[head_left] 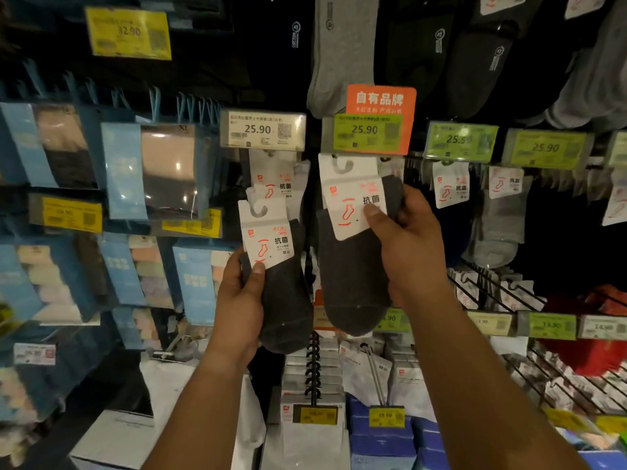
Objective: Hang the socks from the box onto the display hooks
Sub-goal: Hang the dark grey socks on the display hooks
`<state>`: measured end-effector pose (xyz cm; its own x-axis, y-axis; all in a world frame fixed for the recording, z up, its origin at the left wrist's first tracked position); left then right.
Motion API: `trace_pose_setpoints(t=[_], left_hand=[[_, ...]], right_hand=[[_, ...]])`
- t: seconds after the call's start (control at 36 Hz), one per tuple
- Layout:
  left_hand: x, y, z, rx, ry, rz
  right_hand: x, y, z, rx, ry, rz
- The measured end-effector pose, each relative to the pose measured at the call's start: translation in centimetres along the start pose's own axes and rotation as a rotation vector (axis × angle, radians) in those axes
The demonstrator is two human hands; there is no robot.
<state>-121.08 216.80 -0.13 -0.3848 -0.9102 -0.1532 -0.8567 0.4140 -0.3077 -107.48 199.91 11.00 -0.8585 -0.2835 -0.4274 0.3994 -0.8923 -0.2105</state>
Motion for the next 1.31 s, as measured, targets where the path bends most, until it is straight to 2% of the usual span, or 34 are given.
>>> trace_pose_setpoints(t=[0.36,0.56,0.78,0.92,1.06,1.31], left_hand=[[1.1,0.8,1.5,-0.019,-0.066,0.034],[1.3,0.4,1.3,-0.055,-0.050,0.045],[1.3,0.8,1.0,-0.044,-0.058,0.035],[1.3,0.8,1.4,-0.043,-0.041,0.048],[1.3,0.4,1.3,-0.054,-0.048,0.046],[1.0,1.0,1.5,-0.058,-0.030,0.030]], right_hand=[[-0.1,-0.6,-0.6,-0.041,0.051,-0.014],[-1.0,-1.5,-0.1,0.001,-0.002,-0.028],[0.0,-0.9,-0.5,-0.042,0.070,-0.021],[-1.5,-1.5,-0.1,-0.028,-0.001,-0.063],[-2.5,-2.5,0.4,0.027,-0.003,-0.023],[-2.2,-1.3,-1.0,0.028,-0.045,-0.082]])
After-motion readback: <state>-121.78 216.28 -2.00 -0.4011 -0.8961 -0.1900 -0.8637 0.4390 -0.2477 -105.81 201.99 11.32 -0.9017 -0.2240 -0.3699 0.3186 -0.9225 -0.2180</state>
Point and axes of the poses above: each hand's wrist, its own x-axis away from the middle knuckle, its own y-axis out of the back of the hand, z = x × y, the point moved 5 cm from there along -x, towards the middle knuckle, and after that the axes turned 8 degrees about -z, right-handed, at the moved point
